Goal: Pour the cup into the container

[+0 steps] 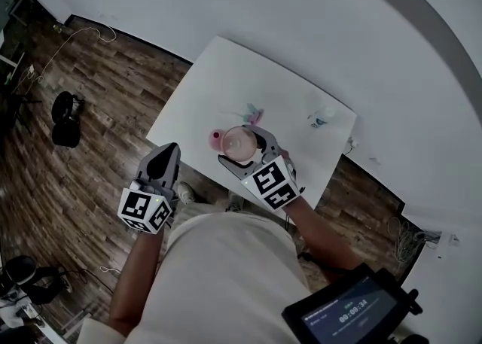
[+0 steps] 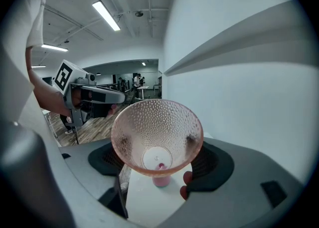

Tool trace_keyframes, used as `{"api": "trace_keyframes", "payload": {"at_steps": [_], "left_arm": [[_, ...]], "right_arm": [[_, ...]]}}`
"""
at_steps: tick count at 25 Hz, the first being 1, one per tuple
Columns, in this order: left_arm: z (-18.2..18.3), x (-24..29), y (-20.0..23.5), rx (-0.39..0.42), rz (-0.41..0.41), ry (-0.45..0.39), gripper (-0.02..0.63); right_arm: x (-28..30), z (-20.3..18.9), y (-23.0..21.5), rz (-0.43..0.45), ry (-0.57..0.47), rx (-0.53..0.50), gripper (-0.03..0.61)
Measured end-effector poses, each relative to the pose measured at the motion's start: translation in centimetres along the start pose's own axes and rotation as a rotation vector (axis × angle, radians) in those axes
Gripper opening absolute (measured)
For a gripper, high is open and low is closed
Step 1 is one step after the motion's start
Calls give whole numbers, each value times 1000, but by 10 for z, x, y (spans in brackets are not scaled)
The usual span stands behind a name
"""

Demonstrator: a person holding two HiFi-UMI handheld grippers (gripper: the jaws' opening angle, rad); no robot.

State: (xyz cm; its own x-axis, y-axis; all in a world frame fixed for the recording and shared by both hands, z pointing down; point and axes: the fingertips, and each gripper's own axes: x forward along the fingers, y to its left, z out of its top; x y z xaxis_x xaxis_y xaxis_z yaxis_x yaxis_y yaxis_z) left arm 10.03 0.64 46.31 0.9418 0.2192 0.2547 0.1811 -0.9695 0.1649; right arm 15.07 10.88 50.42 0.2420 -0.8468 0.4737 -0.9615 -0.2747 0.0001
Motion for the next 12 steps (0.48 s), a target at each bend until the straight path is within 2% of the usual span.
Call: {"api": "trace_keyframes", "payload": {"at_steps": [6, 12], "left_arm": [[-3, -1, -11, -4, -25, 7, 9], [-5, -1, -14, -8, -29, -2, 9]], "right_arm": [[-15, 5, -2, -14, -31, 61, 367], [-19, -1, 0, -16, -24, 68, 367]]}}
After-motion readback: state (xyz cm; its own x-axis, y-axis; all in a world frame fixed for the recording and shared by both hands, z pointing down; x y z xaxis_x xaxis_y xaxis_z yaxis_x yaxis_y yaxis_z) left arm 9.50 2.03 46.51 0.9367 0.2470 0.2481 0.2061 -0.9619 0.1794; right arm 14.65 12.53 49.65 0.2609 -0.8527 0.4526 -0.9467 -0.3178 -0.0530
